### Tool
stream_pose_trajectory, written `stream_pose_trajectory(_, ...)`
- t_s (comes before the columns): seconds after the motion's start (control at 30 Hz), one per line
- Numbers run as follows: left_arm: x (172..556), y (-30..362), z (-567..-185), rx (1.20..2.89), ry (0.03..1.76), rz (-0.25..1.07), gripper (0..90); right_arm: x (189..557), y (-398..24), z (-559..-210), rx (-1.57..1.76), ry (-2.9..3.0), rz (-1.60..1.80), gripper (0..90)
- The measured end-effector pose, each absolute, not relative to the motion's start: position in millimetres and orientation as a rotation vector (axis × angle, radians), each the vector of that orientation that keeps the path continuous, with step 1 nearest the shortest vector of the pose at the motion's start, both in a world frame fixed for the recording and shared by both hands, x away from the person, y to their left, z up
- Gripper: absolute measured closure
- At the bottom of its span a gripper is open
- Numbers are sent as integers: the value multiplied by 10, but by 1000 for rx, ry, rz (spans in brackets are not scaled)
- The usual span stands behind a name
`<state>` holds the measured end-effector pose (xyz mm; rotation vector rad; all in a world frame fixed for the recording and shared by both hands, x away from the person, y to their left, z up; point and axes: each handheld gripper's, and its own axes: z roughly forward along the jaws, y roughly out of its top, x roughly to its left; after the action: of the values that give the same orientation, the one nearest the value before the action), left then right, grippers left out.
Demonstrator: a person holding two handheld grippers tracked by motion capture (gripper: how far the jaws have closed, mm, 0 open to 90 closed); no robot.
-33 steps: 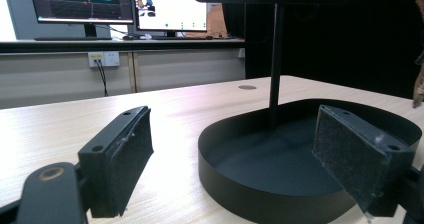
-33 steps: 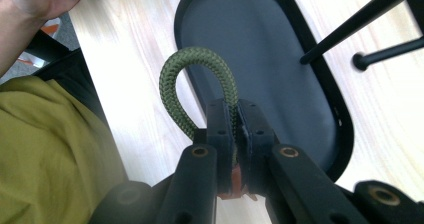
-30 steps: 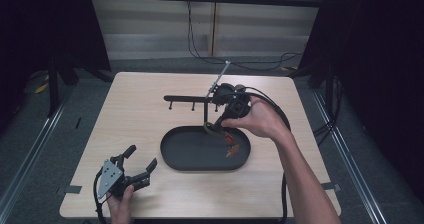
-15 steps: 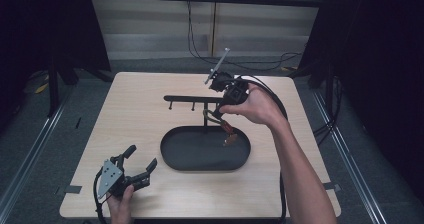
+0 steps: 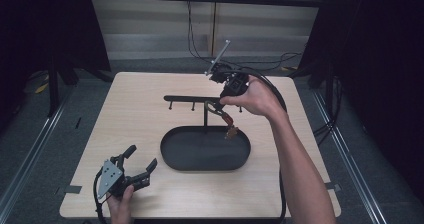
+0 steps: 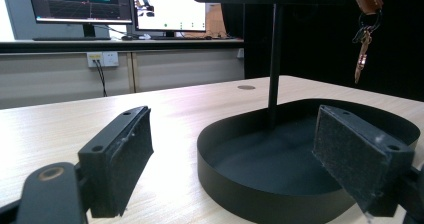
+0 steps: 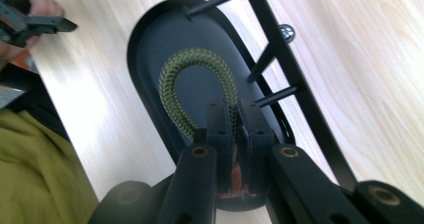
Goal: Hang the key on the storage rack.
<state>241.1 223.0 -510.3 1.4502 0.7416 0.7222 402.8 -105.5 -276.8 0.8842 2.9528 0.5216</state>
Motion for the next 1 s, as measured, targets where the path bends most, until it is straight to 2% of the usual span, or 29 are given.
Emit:
stream_pose_trajectory(0.77, 2411, 2220, -5106, 1439, 742, 709, 157, 4143, -1090, -2835, 929, 2945, 475, 853)
stream_pose_trajectory(1.0, 2411, 2227, -5105, 1450, 737, 710, 157, 4162, -1058, -2839, 934, 2931, 494, 819)
